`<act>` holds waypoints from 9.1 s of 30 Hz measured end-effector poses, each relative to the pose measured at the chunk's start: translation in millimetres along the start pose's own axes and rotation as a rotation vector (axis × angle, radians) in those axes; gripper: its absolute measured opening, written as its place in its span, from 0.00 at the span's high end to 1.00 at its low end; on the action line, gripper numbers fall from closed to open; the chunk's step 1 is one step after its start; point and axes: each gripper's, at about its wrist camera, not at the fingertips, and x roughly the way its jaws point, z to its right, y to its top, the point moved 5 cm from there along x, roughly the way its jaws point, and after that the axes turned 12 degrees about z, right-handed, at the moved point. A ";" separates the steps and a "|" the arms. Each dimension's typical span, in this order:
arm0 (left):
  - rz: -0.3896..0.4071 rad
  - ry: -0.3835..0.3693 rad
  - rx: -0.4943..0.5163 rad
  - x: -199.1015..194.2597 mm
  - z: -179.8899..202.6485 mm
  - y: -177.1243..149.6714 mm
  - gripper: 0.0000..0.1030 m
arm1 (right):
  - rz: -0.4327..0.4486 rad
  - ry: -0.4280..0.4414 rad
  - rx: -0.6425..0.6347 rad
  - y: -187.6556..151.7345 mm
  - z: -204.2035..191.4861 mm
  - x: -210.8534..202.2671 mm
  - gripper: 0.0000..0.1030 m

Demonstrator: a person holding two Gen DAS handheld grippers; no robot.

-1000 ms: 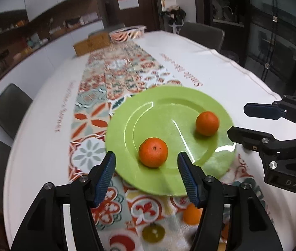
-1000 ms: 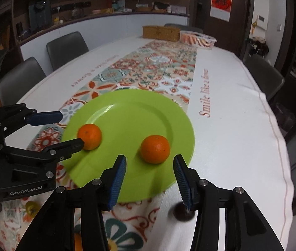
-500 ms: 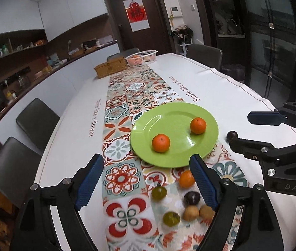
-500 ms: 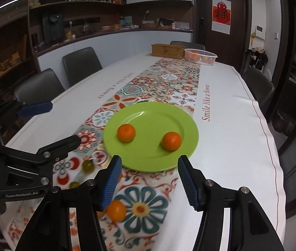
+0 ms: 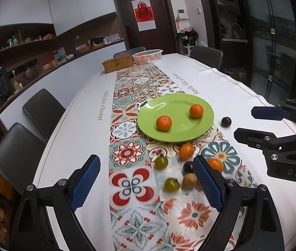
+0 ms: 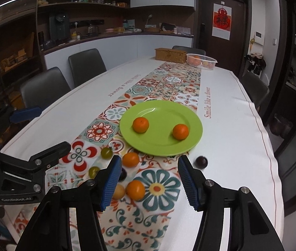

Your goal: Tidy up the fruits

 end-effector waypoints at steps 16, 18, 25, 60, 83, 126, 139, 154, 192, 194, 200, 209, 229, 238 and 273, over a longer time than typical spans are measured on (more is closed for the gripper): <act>-0.090 -0.092 0.052 8.0 11.9 -41.8 0.12 | -0.104 0.005 -0.005 -40.5 -12.0 9.5 0.45; -0.097 -0.107 0.051 12.7 12.6 -45.6 0.14 | -0.119 0.005 -0.004 -46.1 -12.1 14.4 0.45; -0.127 -0.160 0.071 30.3 17.5 -57.8 0.20 | -0.173 0.009 -0.038 -59.7 -12.8 29.3 0.45; -0.241 -0.319 0.101 89.8 30.4 -82.1 0.71 | -0.299 0.117 -0.150 -78.5 -20.5 81.5 0.66; -0.158 -0.251 -0.040 42.8 36.0 -45.8 0.72 | -0.189 0.101 -0.042 -59.2 -14.3 38.8 0.68; -0.088 -0.250 -0.114 128.3 20.8 43.3 0.72 | -0.061 0.052 0.033 27.1 37.6 88.4 0.68; -0.100 -0.240 -0.093 169.2 13.9 54.4 0.72 | -0.073 0.047 0.024 40.4 49.2 130.9 0.68; -0.186 -0.260 -0.118 231.1 9.0 46.4 0.72 | -0.158 0.049 0.040 36.9 62.3 192.1 0.68; -0.063 -0.192 -0.103 115.1 3.2 66.7 0.58 | -0.004 0.043 0.032 57.7 38.1 89.7 0.67; -0.053 -0.182 -0.098 103.7 1.6 66.4 0.54 | 0.006 0.047 0.029 57.8 33.3 80.2 0.67; -0.023 -0.156 -0.094 69.6 -1.8 62.2 0.47 | 0.033 0.062 0.026 55.1 17.7 50.0 0.67; -0.010 -0.147 -0.091 27.3 -3.0 37.9 0.40 | 0.037 0.071 -0.001 39.2 -6.2 17.7 0.64; 0.017 -0.186 -0.011 -13.8 6.6 -13.6 0.29 | 0.034 0.062 -0.060 -13.8 -37.8 -18.6 0.56; 0.028 -0.243 0.078 -4.0 19.5 -30.7 0.30 | 0.006 0.076 -0.098 -35.8 -41.2 -10.2 0.56; -0.065 -0.518 0.243 67.5 48.5 -75.0 0.68 | -0.136 0.190 -0.221 -81.4 -57.3 61.3 0.63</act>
